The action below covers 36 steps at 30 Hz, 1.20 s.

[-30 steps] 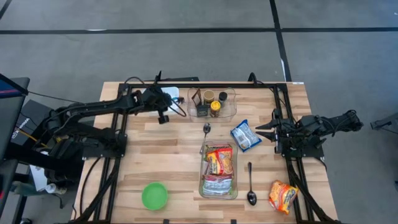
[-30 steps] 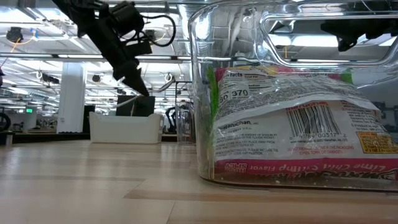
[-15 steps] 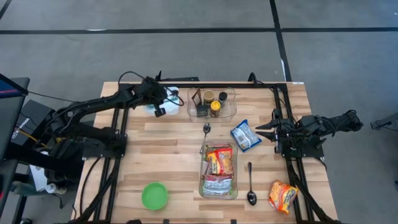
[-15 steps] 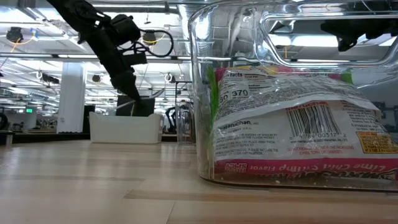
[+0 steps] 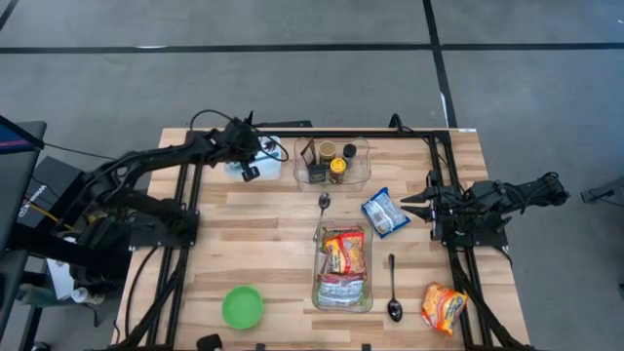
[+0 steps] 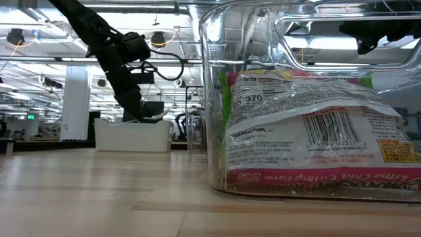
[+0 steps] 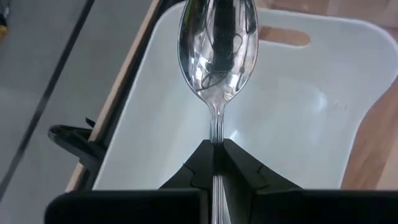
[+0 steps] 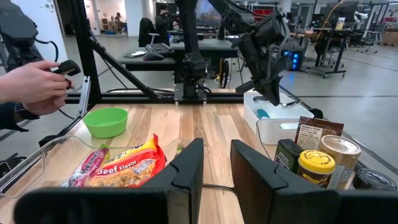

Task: Pick & Place Food Item
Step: Put the silver spoon into the white bin

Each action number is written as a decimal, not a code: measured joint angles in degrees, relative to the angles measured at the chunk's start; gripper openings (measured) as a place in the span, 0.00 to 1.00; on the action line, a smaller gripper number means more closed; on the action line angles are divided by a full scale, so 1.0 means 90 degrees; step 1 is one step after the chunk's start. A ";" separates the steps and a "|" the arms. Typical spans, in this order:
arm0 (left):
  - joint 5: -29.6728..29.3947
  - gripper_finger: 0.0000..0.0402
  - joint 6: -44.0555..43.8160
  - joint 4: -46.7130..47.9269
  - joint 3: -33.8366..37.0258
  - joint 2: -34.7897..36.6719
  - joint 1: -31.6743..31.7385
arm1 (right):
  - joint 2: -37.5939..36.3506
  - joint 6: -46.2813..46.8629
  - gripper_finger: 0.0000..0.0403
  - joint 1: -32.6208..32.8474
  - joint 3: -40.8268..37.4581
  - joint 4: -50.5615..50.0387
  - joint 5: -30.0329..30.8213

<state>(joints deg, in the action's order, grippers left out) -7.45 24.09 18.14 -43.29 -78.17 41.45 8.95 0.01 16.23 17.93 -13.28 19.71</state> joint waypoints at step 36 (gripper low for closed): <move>0.0027 0.10 -0.0398 -0.0028 0.0000 -0.0821 0.0119 | -0.0002 -0.0001 0.18 0.0002 -0.0002 -0.0001 -0.0001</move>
<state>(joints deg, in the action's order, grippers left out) -7.20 20.50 17.88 -43.29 -85.56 42.52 8.93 0.00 16.25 17.92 -13.29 19.71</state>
